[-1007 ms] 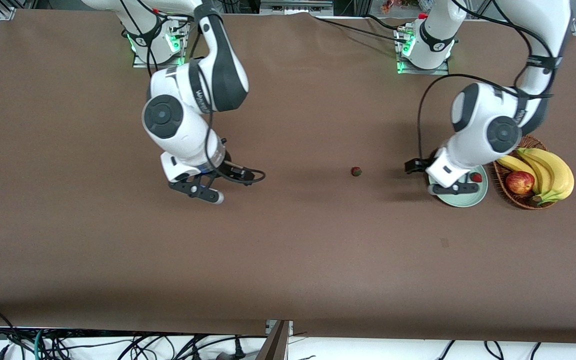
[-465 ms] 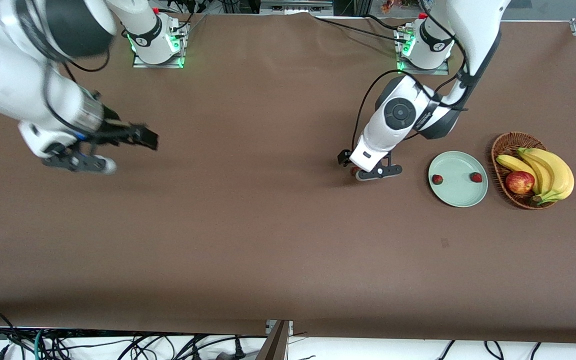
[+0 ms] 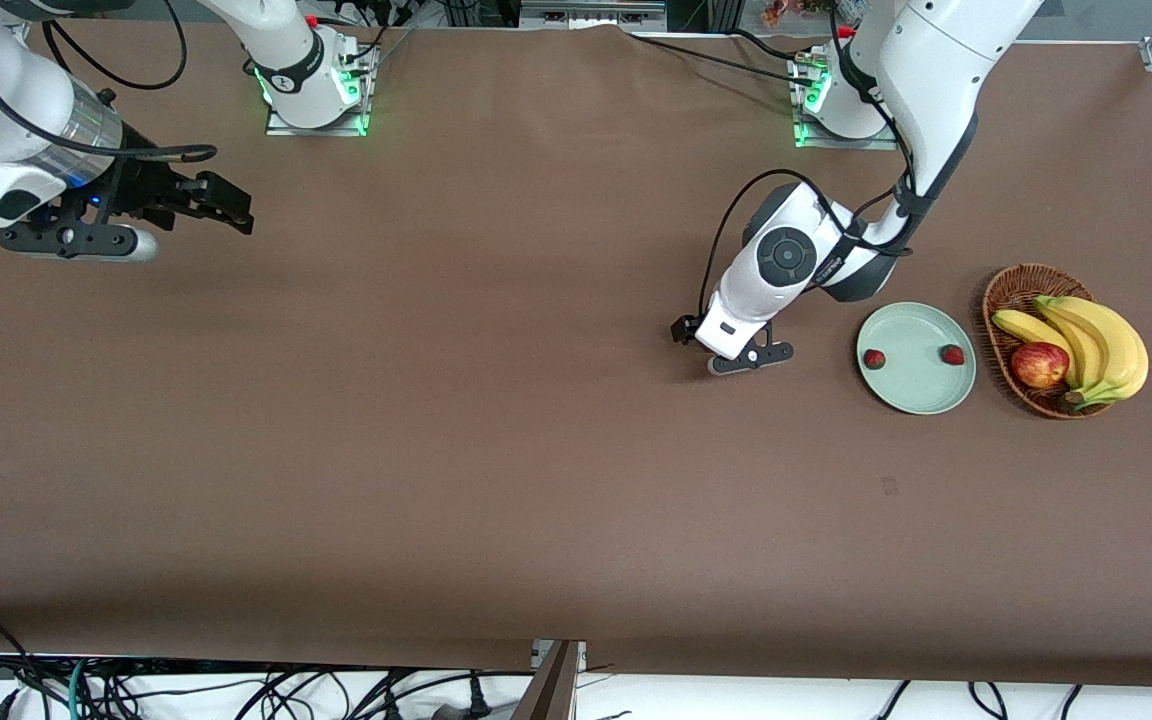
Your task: Collect all strawberries into plate
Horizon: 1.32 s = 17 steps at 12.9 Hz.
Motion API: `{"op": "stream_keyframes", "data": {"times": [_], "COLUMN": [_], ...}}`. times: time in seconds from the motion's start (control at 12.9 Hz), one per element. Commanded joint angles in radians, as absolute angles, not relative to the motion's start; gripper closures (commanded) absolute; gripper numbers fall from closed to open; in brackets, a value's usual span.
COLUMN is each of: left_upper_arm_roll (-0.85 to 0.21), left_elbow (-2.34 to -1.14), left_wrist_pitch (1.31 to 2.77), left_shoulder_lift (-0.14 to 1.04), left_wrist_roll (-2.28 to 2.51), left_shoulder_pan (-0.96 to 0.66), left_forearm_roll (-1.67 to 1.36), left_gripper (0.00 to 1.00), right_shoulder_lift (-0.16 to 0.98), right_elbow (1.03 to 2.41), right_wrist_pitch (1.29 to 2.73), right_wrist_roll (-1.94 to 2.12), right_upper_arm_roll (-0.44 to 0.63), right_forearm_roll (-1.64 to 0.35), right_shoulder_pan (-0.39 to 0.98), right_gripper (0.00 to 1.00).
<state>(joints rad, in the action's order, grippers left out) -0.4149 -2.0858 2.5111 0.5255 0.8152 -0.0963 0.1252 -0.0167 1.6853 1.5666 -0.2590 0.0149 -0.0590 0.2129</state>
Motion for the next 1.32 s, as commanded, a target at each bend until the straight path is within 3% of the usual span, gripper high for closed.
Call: {"op": "stream_keyframes", "data": {"times": [0.0,0.15,0.23,0.39,0.46,0.62,0.77,1.08,1.24], "left_upper_arm_roll": [-0.417,-0.417,-0.417,-0.416,-0.414,-0.414,-0.411,-0.385,-0.286], "left_elbow": [-2.074,-2.074,-2.072,-2.063,-2.051,-2.046,-2.020,-1.873,-1.881], "left_wrist_pitch": [2.511,2.511,2.511,2.511,2.510,2.508,2.485,2.209,2.125], "left_shoulder_lift": [0.540,0.540,0.541,0.549,0.558,0.560,0.545,0.479,0.401], "left_wrist_roll": [0.844,0.856,0.870,0.877,0.879,0.896,0.894,0.766,0.566], "left_shoulder_pan": [-0.092,-0.092,-0.092,-0.092,-0.092,-0.092,-0.091,-0.061,-0.061], "left_forearm_roll": [0.160,0.160,0.160,0.160,0.160,0.163,0.172,0.079,-0.027], "left_gripper": [0.09,0.51,0.61,0.62,0.68,0.89,0.91,0.91,0.91], "right_shoulder_lift": [-0.041,-0.038,-0.037,-0.022,-0.018,-0.015,0.006,0.028,0.037], "right_elbow": [1.713,1.710,1.709,1.694,1.687,1.652,1.644,1.631,1.631], "right_wrist_pitch": [1.591,1.603,1.606,1.618,1.620,1.612,1.621,1.629,1.667], "right_wrist_roll": [-0.229,-0.180,-0.161,-0.121,-0.124,-0.126,-0.129,-0.127,-0.117], "right_upper_arm_roll": [-0.009,-0.002,0.008,0.017,0.020,0.021,0.031,0.029,0.029], "right_forearm_roll": [-0.020,0.003,0.003,0.002,-0.002,0.005,0.002,0.002,0.002], "right_shoulder_pan": [0.192,0.190,0.190,0.187,0.187,0.189,0.187,0.195,0.195], "right_gripper": [0.00,0.00,0.00,0.00,0.00,0.00,0.00,0.00,0.00]}}
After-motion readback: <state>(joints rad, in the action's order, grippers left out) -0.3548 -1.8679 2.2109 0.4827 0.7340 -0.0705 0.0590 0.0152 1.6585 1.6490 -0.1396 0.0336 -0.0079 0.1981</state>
